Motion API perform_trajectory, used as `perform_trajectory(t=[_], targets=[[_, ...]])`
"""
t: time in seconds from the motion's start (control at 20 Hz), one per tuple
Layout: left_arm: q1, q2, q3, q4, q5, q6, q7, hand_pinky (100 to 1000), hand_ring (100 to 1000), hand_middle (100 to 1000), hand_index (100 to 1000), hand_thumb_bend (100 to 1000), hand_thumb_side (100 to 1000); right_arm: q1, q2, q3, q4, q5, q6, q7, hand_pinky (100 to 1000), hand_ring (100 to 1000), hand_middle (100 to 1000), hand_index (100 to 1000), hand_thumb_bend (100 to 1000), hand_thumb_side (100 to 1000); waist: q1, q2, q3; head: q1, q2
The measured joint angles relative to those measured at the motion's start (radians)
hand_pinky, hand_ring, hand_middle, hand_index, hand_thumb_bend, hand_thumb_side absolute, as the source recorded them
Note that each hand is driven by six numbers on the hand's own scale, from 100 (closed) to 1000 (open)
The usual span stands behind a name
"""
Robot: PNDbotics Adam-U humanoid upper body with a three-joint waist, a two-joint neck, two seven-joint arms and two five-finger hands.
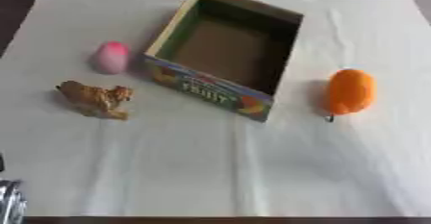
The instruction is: Pick up objects on the table and place them in the box.
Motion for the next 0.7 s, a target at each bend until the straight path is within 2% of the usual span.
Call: perform_trajectory(t=[0.15,0.3,0.45,0.7], targets=[[0.000,0.000,0.000,0.000,0.000,0.000,0.000,577,556,616,799,100,1000,-0.008,-0.114,-0.002,0.000,0.106,-0.016,-0.008,752,1000,761,863,100,719,-0.005,0.000,0.003,0.000,0.000],[0.000,0.000,-0.001,0.000,0.000,0.000,-0.001,577,556,616,799,100,1000,-0.016,-0.235,0.014,0.000,0.249,-0.032,-0.019,763,1000,812,883,100,701,-0.007,0.000,0.006,-0.001,0.000],[0.000,0.000,-0.003,0.000,0.002,0.000,-0.002,576,557,617,799,100,1000,-0.029,-0.341,0.038,0.000,0.398,-0.040,-0.032,767,1000,824,890,100,663,-0.010,-0.001,0.008,-0.002,0.000],[0.000,0.001,-0.007,0.000,0.004,0.000,-0.004,576,557,617,799,100,1000,-0.038,-0.460,0.082,0.000,0.583,-0.023,-0.076,775,1000,845,895,100,657,-0.010,-0.001,0.015,-0.008,0.000]])
